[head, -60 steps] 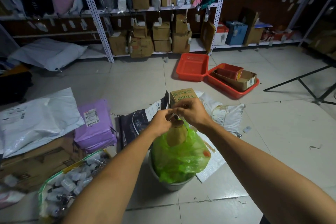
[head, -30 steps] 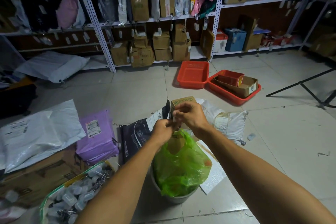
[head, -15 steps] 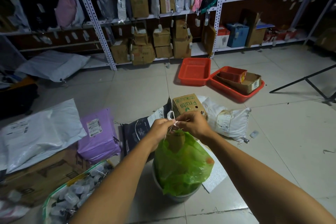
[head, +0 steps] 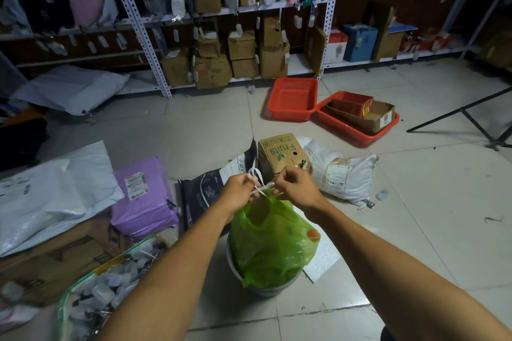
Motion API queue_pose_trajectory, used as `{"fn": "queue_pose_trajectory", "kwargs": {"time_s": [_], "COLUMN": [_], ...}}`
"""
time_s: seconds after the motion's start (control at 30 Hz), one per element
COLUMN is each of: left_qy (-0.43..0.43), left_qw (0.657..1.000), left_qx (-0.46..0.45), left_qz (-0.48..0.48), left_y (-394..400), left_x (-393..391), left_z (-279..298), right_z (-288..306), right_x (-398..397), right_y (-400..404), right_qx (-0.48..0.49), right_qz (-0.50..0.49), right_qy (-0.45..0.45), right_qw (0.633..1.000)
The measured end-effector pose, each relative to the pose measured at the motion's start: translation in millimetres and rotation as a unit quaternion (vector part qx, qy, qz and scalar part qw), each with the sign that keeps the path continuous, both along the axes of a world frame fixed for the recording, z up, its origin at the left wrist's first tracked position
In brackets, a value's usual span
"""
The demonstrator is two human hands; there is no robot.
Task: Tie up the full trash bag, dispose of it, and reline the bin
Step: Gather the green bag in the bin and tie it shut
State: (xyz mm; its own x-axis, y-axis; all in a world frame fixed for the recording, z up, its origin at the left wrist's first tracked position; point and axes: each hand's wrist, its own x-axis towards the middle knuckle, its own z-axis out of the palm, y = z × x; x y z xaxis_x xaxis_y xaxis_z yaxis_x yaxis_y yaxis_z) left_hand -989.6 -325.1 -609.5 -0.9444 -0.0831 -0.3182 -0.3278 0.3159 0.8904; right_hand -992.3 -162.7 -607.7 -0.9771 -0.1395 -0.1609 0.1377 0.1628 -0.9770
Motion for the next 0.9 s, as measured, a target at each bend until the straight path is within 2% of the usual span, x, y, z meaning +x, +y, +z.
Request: {"fn": "queue_pose_trajectory", "kwargs": {"time_s": [0.23,0.4,0.5,0.63,0.77,0.9], "left_qy": [-0.068,-0.098,-0.094,-0.074,-0.038,-0.036], "left_qw": [0.993,0.986,0.984,0.990,0.998,0.999], "left_qx": [0.050,0.088,0.111,0.082,0.017,-0.003], "left_qz": [0.085,0.102,0.106,0.091,0.047,-0.002], "left_y": [-1.1,-4.0,-2.0,-3.8,-7.1,-8.7], "left_x": [2.3,1.0,1.0,0.7,7.4,10.6], "left_z": [-3.5,-2.4,-0.4,-2.6,-4.7,-12.4], "right_z": [0.6,-11.7,-18.3,-21.7,-24.7,-27.9], "right_x": [4.8,0.3,-0.9,0.3,-1.5,-2.8], "right_y": [-12.8,-13.9,-16.5,-19.6,-20.6,-28.8], "right_qx": [-0.046,0.079,0.123,0.120,0.101,0.205], "right_qz": [0.053,0.085,0.084,0.060,-0.014,-0.044], "right_qy": [-0.008,0.058,0.083,0.105,0.081,0.124], "right_qw": [0.998,0.992,0.985,0.985,0.991,0.970]}}
